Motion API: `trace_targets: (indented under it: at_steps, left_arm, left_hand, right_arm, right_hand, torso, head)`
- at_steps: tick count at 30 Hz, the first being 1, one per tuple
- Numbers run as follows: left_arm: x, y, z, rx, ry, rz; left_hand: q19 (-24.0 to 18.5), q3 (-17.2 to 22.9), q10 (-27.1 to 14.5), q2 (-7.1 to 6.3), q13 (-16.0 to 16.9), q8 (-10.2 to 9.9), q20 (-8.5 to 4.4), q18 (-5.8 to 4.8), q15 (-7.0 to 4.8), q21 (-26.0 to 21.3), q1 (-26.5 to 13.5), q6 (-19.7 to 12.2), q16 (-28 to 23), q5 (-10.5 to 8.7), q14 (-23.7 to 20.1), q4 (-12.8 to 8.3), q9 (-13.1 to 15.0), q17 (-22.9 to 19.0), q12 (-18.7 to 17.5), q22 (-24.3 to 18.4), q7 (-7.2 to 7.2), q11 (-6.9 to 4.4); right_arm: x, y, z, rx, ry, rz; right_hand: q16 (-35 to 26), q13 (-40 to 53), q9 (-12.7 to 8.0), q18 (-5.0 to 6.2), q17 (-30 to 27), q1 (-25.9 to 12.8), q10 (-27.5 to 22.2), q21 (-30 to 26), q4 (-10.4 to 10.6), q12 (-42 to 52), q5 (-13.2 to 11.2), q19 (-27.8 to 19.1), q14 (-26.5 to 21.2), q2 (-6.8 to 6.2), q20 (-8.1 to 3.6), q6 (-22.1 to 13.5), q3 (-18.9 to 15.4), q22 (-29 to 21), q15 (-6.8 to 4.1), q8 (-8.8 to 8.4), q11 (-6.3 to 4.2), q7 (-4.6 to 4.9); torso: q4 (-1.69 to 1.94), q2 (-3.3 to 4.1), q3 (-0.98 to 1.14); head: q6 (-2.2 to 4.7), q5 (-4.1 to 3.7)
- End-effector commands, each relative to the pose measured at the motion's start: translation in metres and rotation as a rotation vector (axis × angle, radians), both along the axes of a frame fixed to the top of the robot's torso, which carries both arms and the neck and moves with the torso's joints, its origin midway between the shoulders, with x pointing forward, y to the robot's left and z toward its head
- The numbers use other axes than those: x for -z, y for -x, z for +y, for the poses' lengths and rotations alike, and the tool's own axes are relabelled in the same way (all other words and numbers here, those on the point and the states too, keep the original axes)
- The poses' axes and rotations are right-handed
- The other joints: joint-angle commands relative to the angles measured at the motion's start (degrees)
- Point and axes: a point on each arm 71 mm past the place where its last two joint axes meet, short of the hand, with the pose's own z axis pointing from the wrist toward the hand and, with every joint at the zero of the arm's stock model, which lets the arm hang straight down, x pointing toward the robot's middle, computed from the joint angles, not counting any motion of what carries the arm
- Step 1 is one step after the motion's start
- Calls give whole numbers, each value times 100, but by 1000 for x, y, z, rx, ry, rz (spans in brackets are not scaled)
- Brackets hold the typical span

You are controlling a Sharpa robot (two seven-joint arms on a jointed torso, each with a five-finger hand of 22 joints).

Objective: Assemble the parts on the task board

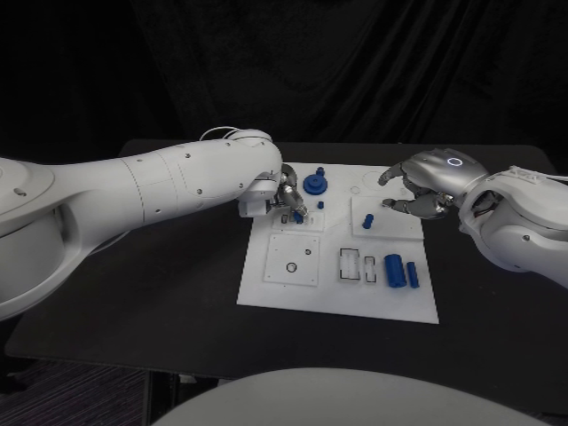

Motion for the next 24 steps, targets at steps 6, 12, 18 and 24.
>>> trace_targets:
  at_steps: [6, 12, 18, 24]
  left_arm:
    - [11, 5, 4, 6, -44, 31]
    - [13, 6, 2, 12, -42, 35]
    - [17, 8, 2, 13, -45, 45]
    - [19, 9, 3, 11, -49, 51]
  left_hand:
    - [-34, 967, 597, 58, 1509, -22, -6, 64, -26, -25, 23, -8, 15, 35, 605, -1010, 4, 1509, 15, 329, -38, -24]
    - [-35, 970, 597, 60, 1509, -27, -6, 63, -26, -28, 22, -8, 15, 32, 605, -1014, 5, 1509, 15, 329, -37, -23]
    - [-48, 969, 597, 63, 1509, -35, -5, 67, -24, -48, 16, -11, 15, 20, 605, -1018, 6, 1509, 15, 318, -34, -20]
    - [-56, 967, 597, 65, 1509, -45, -4, 69, -21, -61, 9, -16, 15, 1, 605, -1023, 8, 1509, 15, 313, -31, -18]
  right_arm:
    - [2, 0, -1, 19, 7, 4]
    - [2, 0, -1, 17, 6, 4]
    - [2, 0, -1, 18, 8, 5]
    - [2, 0, -2, 26, -2, 18]
  right_hand:
    - [17, 1509, -10, 87, 1510, 22, 597, -19, -11, 15, 16, 297, 595, 23, -43, 41, 35, 1333, -29, -4, -40, 13]
    - [17, 1509, -10, 87, 1510, 22, 597, -19, -11, 15, 16, 297, 595, 23, -43, 41, 35, 1333, -29, -4, -40, 13]
    - [17, 1509, -19, 88, 1510, 21, 597, -27, -4, 15, 16, 293, 595, 19, -41, 41, 40, 1330, -28, -14, -37, 15]
    - [17, 1509, -21, 88, 1510, 22, 597, -26, -4, 15, 16, 294, 595, 18, -41, 42, 41, 1331, -27, -16, -37, 16]
  torso:
    - [1, 0, -1]
    - [-3, -2, 0]
    - [-1, 0, 3]
    - [-4, 0, 2]
  head:
    - [-1, 6]
    - [-1, 8]
    - [-1, 6]
    - [-1, 9]
